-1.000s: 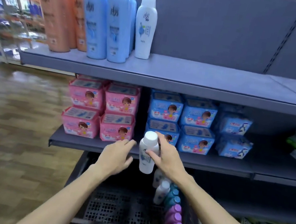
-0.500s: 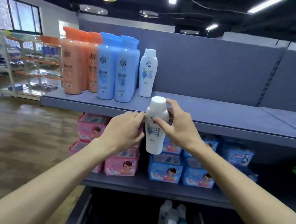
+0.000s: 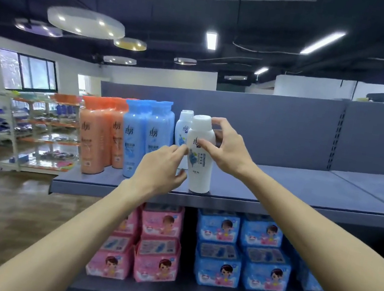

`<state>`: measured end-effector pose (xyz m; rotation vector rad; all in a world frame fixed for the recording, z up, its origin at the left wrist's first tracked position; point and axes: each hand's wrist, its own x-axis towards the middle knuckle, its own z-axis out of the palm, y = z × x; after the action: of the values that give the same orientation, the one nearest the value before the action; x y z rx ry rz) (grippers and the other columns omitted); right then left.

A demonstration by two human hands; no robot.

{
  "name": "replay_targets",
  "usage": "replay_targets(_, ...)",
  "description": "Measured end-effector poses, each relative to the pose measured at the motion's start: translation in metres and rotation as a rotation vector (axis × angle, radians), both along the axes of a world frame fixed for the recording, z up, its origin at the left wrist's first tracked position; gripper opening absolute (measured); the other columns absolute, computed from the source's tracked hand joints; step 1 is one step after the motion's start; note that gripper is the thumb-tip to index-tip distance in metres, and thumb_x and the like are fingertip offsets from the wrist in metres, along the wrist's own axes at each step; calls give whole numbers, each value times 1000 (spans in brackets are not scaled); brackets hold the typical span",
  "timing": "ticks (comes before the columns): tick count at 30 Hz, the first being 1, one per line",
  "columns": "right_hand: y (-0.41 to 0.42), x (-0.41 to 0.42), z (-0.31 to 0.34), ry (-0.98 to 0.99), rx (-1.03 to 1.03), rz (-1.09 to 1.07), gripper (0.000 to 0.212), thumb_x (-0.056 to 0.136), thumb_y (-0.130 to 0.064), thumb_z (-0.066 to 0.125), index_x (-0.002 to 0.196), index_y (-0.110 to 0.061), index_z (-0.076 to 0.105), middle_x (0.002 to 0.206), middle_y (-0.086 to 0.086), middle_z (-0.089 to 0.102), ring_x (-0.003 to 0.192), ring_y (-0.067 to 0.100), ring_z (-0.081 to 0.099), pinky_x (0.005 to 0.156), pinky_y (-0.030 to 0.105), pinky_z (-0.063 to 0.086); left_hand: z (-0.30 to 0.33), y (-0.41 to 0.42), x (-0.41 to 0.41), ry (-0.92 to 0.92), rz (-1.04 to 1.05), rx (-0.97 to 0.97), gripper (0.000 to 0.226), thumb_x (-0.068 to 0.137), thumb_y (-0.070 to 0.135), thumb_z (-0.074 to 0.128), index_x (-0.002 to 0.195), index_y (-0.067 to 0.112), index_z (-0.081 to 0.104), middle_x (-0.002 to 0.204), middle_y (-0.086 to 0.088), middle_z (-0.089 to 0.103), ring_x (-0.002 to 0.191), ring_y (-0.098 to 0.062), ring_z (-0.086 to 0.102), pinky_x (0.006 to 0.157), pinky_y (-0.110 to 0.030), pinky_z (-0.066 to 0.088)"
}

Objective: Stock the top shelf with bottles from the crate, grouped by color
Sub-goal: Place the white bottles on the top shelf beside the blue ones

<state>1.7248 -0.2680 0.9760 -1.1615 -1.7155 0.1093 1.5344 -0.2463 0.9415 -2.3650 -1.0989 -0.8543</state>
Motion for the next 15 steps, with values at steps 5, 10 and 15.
replay_targets(5, 15, 4, -6, 49, -75, -29, 52, 88, -29, 71, 132, -24, 44, 116, -8, 65, 96, 11, 65, 85, 32, 56, -2, 8, 7, 6, 16, -24, 33, 88, 33, 51, 118, 21, 45, 99, 4, 57, 92, -21, 53, 64, -35, 46)
replay_targets(10, 18, 15, -32, -117, -272, -122, 67, 68, -44, 86, 119, -19, 51, 106, -6, 64, 90, 11, 62, 74, 24, 50, -14, 17, 5, 30, 46, -65, 30, 88, 34, 50, 114, 20, 44, 96, 3, 55, 90, -21, 52, 62, -34, 43)
replay_targets(15, 28, 8, -37, -154, -377, -105, 57, 60, -34, 90, 109, -21, 62, 100, -7, 70, 86, 9, 64, 69, 20, 51, -22, 21, -3, 59, 91, -105, 27, 88, 33, 48, 111, 20, 43, 96, 2, 55, 88, -21, 50, 62, -34, 41)
